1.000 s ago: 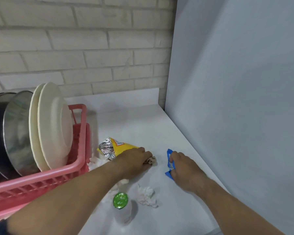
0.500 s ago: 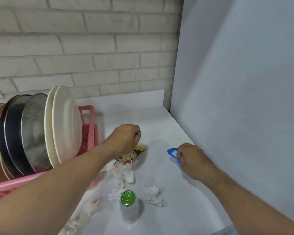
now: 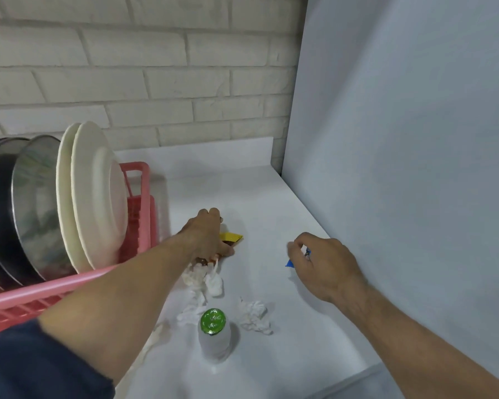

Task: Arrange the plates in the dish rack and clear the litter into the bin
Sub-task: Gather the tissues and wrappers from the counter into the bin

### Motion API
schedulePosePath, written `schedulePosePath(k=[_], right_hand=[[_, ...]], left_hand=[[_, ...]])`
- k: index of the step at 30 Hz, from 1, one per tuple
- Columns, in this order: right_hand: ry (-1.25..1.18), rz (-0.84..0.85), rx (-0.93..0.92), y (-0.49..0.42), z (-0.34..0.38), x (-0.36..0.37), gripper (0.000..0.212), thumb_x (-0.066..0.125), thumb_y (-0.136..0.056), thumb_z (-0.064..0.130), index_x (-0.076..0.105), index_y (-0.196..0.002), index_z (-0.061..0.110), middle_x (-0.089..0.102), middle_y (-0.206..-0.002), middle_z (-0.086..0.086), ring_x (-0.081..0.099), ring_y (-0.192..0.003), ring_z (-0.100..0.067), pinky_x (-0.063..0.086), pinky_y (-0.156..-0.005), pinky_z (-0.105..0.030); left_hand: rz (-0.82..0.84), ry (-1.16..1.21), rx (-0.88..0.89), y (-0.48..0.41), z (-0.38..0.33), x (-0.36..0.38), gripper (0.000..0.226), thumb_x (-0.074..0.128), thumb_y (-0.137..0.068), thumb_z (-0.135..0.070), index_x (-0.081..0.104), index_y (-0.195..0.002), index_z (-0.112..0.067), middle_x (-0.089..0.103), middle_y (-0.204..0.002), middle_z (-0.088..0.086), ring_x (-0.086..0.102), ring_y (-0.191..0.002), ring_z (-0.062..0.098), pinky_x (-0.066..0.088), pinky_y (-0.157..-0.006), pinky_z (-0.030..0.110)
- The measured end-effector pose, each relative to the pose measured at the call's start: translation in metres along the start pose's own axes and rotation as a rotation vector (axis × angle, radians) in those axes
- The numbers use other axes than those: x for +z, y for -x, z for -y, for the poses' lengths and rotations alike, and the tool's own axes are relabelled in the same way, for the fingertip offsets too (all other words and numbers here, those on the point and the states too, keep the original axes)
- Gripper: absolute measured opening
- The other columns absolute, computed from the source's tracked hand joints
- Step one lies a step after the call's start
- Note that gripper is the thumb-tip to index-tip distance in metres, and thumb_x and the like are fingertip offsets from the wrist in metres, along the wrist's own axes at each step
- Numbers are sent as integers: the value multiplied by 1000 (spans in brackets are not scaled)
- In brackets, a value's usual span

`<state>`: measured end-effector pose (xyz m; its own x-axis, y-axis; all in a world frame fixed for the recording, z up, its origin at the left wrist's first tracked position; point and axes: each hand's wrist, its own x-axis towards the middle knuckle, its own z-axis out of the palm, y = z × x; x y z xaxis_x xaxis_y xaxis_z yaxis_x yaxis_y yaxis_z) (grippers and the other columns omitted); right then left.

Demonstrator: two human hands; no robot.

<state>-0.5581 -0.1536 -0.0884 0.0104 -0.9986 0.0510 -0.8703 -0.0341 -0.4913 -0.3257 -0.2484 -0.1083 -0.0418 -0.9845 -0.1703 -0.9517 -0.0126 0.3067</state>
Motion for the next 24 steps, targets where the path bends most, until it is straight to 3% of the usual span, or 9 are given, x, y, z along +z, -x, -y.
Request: schedulePosePath(k=[3,7,9,11,13,15,18,21,24], right_hand=[[13,83,11,6,6,1,49,57,-68,77,58,-89,33,58,-75,11,56,-71,-9,46,-62,-26],[23,255,-52,14,14,7,52,74,-56,72,58,-87,33,56,-81,11,52,-68,-6,43,-59,-22],[30,321,-71,19,20,9,50,79,-57,64,60,-93,35,55,-86,11,51,-69,-4,41,-58,-20],[42,379,-90,25,27,11,60,81,-60,58,59,-113,39,58,-104,12,56,-82,-4,47,-68,-21],[96,424,-97,30,33,17,76,78,-65,55,49,-134,43,56,-126,11,57,-106,-11,49,-89,-26],[156,432,-126,35,39,25,63,71,-74,51,52,-132,39,58,-126,9,57,-112,-18,48,-94,-30],[218,403,-160,38,41,39,32,59,-84,39,63,-115,30,63,-107,4,59,-100,-20,51,-86,-30],[291,377,-161,39,41,52,31,51,-90,36,58,-117,22,48,-104,0,48,-98,-19,45,-76,-29],[335,312,-163,37,41,60,18,50,-91,32,49,-101,17,45,-111,-4,39,-89,-19,40,-72,-29]], left_hand=[[15,49,20,-1,-2,-3,52,80,-67,-30,41,-100,-17,39,-93,-5,52,-80,19,45,-53,29],[-91,45,116,-3,-2,-4,28,64,-77,-11,40,-90,-17,37,-85,-6,44,-76,17,30,-50,22],[-153,67,173,-4,-2,-10,24,61,-78,-10,41,-89,-17,42,-88,-3,47,-76,19,32,-54,26],[-202,88,216,-2,-5,-19,21,59,-79,-10,42,-89,-17,48,-90,1,55,-77,22,38,-57,29],[-225,116,250,3,-9,-28,16,55,-84,-12,42,-91,-18,55,-88,1,61,-74,22,45,-58,30],[-239,115,297,9,-13,-37,13,49,-88,-11,41,-93,-20,60,-84,1,63,-71,20,48,-55,30],[-246,102,373,24,-16,-49,19,42,-91,-9,41,-103,-23,59,-89,-2,61,-68,14,48,-59,32],[-253,118,424,42,-17,-63,34,41,-93,-7,48,-120,-27,55,-104,-3,64,-75,14,53,-75,35],[-265,186,467,59,-12,-74,26,48,-91,-9,60,-108,-24,56,-99,-1,65,-76,14,55,-77,35]])
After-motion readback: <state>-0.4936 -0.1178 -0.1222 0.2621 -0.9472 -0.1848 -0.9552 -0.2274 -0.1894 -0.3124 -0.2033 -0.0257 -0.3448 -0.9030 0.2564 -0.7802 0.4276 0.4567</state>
